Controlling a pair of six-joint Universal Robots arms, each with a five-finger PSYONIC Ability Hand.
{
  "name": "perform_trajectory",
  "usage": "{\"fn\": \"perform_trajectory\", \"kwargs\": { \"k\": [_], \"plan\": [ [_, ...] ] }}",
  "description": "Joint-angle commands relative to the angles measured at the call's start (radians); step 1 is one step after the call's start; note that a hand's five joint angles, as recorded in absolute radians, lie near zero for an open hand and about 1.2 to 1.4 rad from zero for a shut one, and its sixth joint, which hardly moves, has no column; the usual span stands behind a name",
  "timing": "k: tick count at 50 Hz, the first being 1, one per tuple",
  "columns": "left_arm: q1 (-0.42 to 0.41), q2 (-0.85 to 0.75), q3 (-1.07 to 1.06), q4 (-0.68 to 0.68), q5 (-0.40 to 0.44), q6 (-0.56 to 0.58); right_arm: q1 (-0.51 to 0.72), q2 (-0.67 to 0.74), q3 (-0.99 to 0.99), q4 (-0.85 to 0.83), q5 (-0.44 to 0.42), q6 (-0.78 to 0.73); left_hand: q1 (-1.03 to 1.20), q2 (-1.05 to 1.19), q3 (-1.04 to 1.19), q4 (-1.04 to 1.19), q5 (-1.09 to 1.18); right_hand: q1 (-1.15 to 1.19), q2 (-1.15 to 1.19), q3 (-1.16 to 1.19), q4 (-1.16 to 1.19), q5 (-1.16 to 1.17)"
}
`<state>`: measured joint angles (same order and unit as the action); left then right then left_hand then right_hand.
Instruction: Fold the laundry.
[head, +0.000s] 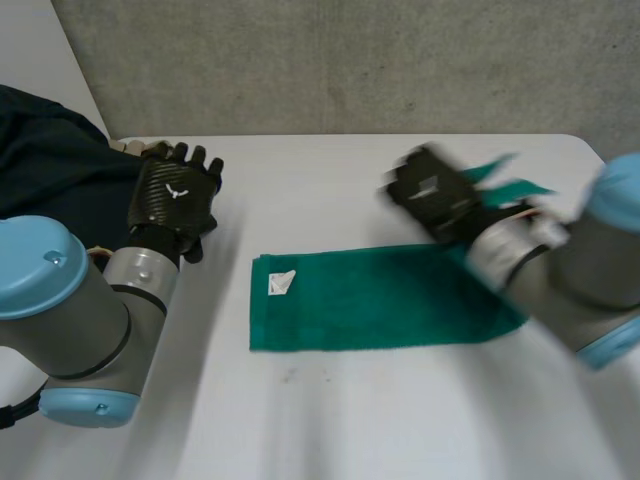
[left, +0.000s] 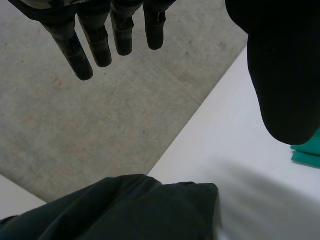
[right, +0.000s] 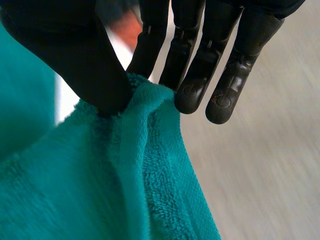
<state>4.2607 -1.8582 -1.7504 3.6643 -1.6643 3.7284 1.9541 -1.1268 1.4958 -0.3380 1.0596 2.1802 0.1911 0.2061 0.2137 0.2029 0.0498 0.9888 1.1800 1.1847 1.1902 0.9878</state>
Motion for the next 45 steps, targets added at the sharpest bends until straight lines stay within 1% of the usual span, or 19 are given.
{"fn": "perform_trajectory", "kwargs": {
  "k": [1,7,8,10,11,12,15,17,19,20,24,29,31,34,35,38,40,43,45],
  "plan": [
    [0.013,0.01,-0.018,-0.006,0.0,-0.032,0.284,0.206,-0.037,-0.062,-0.096,-0.065,-0.017,-0.032,-0.039,-0.028,-0.05,0.407,0.216,0.212,0.206,0.234],
    [0.011,0.005,-0.015,-0.004,0.003,-0.032,0.324,0.271,-0.037,-0.065,-0.106,-0.119,-0.017,-0.032,-0.039,-0.028,-0.05,0.407,0.216,0.212,0.206,0.234],
    [0.008,0.002,-0.009,-0.004,0.005,-0.033,0.324,0.26,-0.037,-0.062,-0.092,-0.114,-0.017,-0.032,-0.039,-0.028,-0.05,0.022,-0.169,-0.174,-0.179,-0.152],
    [0.005,0.001,-0.003,-0.004,0.005,-0.033,0.322,0.242,-0.035,-0.061,-0.078,-0.102,-0.017,-0.032,-0.039,-0.028,-0.05,-0.528,-0.72,-0.724,-0.73,-0.702],
    [0.004,-0.001,-0.001,-0.003,0.006,-0.033,0.322,0.229,-0.032,-0.061,-0.069,-0.091,-0.017,-0.032,-0.039,-0.028,-0.05,-0.758,-0.949,-0.954,-0.959,-0.931],
    [0.001,-0.003,0.005,0.002,0.008,-0.033,0.316,0.205,-0.025,-0.056,-0.037,-0.054,-0.017,-0.032,-0.039,-0.028,-0.05,-0.814,-1.005,-1.01,-1.016,-0.988],
    [-0.013,-0.003,0.022,0.003,0.009,-0.033,0.267,0.162,-0.003,-0.046,0.002,0.059,-0.017,-0.032,-0.039,-0.028,-0.05,-0.814,-1.005,-1.01,-1.016,-0.988],
    [-0.05,-0.006,0.048,0.005,0.008,-0.035,0.191,0.108,0.024,-0.036,0.051,0.235,-0.017,-0.032,-0.039,-0.028,-0.05,-0.814,-1.005,-1.01,-1.016,-0.988],
    [-0.08,-0.018,0.067,0.007,0.009,-0.041,0.146,0.064,0.049,-0.029,0.065,0.361,-0.017,-0.032,-0.039,-0.028,-0.05,-0.814,-1.005,-1.01,-1.016,-0.988],
    [-0.111,-0.041,0.087,0.007,0.009,-0.048,0.106,0.03,0.072,-0.02,0.072,0.472,-0.017,-0.032,-0.039,-0.028,-0.05,-0.814,-1.005,-1.01,-1.016,-0.988],
    [-0.179,-0.107,0.144,0.005,0.009,-0.077,0.034,-0.019,0.132,0.028,0.079,0.662,-0.017,-0.032,-0.039,-0.028,-0.05,-0.814,-1.005,-1.01,-1.016,-0.988],
    [-0.231,-0.206,0.219,-0.004,0.006,-0.091,-0.066,-0.018,0.199,0.083,0.08,0.616,-0.017,-0.032,-0.039,-0.028,-0.05,-0.814,-1.005,-1.01,-1.016,-0.988],
    [-0.24,-0.234,0.233,-0.004,0.006,-0.09,-0.105,-0.01,0.225,0.103,0.085,0.537,-0.017,-0.032,-0.039,-0.028,-0.05,-0.807,-0.999,-1.003,-1.009,-0.981],
    [-0.243,-0.259,0.241,-0.006,0.005,-0.087,-0.141,0.011,0.242,0.117,0.091,0.442,-0.017,-0.032,-0.039,-0.028,-0.05,-0.684,-0.875,-0.88,-0.885,-0.857],
    [-0.243,-0.26,0.241,-0.006,0.003,-0.087,-0.161,0.033,0.244,0.122,0.105,0.381,-0.017,-0.032,-0.039,-0.028,-0.05,-0.596,-0.788,-0.792,-0.798,-0.77],
    [-0.239,-0.26,0.23,-0.006,0.001,-0.088,-0.179,0.061,0.233,0.125,0.129,0.319,-0.017,-0.032,-0.039,-0.028,-0.05,-0.373,-0.564,-0.569,-0.574,-0.547],
    [-0.237,-0.257,0.221,-0.01,0.0,-0.09,-0.184,0.09,0.219,0.125,0.154,0.28,-0.017,-0.032,-0.039,-0.028,-0.05,-0.147,-0.339,-0.343,-0.349,-0.321],
    [-0.225,-0.231,0.191,-0.038,-0.002,-0.087,-0.176,0.117,0.178,0.126,0.187,0.271,-0.017,-0.032,-0.039,-0.028,-0.05,0.406,0.215,0.21,0.204,0.232],
    [-0.219,-0.21,0.18,-0.05,-0.002,-0.088,-0.175,0.116,0.163,0.126,0.207,0.274,-0.017,-0.032,-0.039,-0.028,-0.05,0.407,0.216,0.212,0.206,0.234]
  ]
}}
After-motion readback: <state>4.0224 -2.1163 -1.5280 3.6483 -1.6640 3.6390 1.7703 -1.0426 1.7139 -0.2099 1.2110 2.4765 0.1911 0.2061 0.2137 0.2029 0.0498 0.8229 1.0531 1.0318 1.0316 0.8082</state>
